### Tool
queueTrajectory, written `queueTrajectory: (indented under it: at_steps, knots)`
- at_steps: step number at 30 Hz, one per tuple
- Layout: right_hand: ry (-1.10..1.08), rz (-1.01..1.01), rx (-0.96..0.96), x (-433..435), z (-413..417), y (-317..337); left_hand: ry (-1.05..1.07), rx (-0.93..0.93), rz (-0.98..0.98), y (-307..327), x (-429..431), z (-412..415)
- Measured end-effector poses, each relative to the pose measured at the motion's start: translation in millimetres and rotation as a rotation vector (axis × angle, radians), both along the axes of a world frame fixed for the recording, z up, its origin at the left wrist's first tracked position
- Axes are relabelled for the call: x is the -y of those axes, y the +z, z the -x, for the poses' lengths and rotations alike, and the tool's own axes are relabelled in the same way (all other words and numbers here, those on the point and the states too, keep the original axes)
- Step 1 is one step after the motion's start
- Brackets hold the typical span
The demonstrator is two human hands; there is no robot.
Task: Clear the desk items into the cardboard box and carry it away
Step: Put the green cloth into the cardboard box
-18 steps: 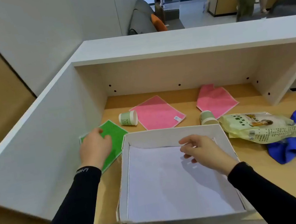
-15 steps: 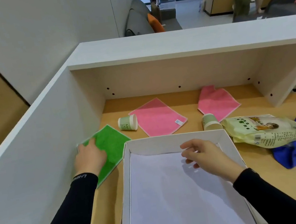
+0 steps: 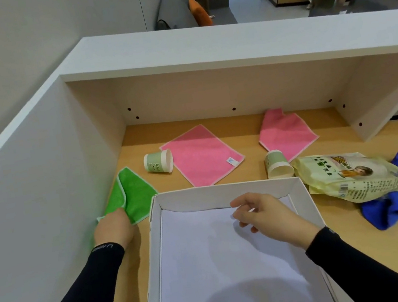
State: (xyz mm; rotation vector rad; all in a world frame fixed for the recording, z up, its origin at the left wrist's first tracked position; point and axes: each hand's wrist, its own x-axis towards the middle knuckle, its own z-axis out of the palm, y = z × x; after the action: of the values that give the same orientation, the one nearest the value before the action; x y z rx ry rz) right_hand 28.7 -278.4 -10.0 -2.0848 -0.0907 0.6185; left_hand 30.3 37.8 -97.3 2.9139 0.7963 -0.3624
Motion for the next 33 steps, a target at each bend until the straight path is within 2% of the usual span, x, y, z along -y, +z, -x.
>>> queueTrajectory:
  at_steps: [2,5,7,9,12,15,18,22,26,33]
  knots:
    - [0.000,-0.022,0.010,2.7,-2.2,5.6,0.052,0.076,0.065,13.3,0.3,1.7]
    - [-0.018,-0.085,0.019,6.4,-5.1,15.7,0.126,0.410,0.228,64.0,4.5,-0.2]
    - [-0.020,-0.126,0.022,7.1,-6.8,24.4,0.078,0.664,0.365,108.5,12.3,1.5]
    - [-0.037,-0.222,0.004,4.2,-8.7,34.8,-0.039,0.781,0.534,147.6,24.4,8.0]
    - [-0.099,-0.342,0.039,2.1,-14.1,52.3,-0.297,0.727,0.700,186.9,50.9,22.9]
    - [-0.211,-0.378,0.114,11.8,-22.9,67.1,-0.489,0.550,0.713,196.1,80.8,35.3]
    - [-0.269,-0.314,0.137,31.2,-27.6,70.3,-0.550,0.373,0.698,183.3,101.5,37.4]
    - [-0.217,-0.173,0.146,47.2,-22.7,64.8,-0.449,0.406,0.586,169.5,107.4,21.5]
    - [-0.194,-0.190,0.140,49.1,-20.9,63.9,-0.396,0.430,0.526,156.7,104.2,6.5]
    - [-0.293,-0.204,0.183,57.0,-42.2,68.3,-0.246,0.480,0.563,142.1,87.6,-22.4]
